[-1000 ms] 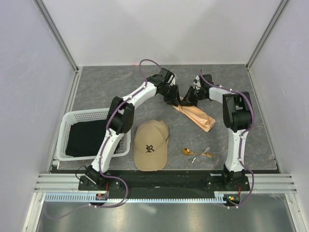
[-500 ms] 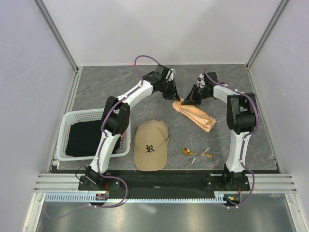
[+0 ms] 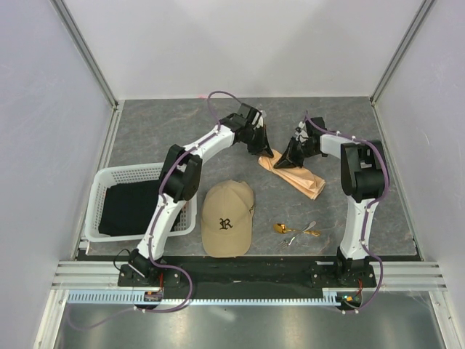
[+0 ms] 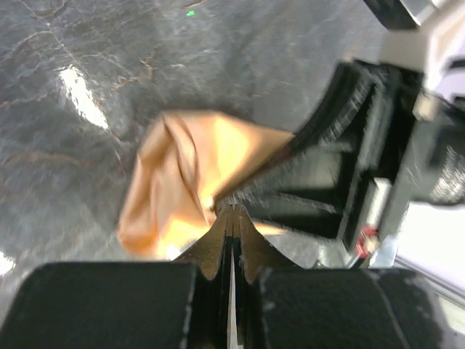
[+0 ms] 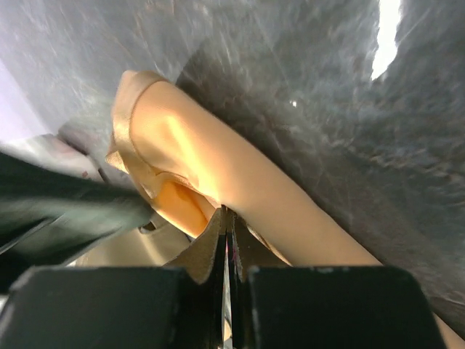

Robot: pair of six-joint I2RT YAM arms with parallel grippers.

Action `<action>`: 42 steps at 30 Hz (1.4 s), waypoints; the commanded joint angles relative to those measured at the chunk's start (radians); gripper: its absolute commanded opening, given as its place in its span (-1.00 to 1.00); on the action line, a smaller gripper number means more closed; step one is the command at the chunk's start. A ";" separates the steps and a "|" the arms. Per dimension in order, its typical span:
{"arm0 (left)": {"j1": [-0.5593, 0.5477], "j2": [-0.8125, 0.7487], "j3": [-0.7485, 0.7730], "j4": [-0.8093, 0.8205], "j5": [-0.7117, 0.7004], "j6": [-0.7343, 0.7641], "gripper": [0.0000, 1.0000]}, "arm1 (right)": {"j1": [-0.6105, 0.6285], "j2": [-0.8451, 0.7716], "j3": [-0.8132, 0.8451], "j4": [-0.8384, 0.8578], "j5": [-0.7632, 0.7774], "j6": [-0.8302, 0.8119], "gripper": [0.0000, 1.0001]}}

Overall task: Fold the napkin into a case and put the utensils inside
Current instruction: Smooth out the smaller rectangle-folded napkin at the center of the board.

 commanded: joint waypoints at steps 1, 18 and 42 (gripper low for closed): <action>-0.007 0.074 0.065 0.048 0.012 -0.027 -0.96 | 0.004 -0.031 -0.014 0.011 0.018 -0.022 -0.92; 0.002 -0.071 0.045 0.094 0.029 -0.018 -0.61 | 0.004 -0.044 0.048 -0.015 0.015 -0.010 -0.92; 0.013 -0.136 -0.122 -0.046 -0.095 0.074 -0.96 | 0.020 0.057 0.189 -0.035 0.009 0.005 -0.96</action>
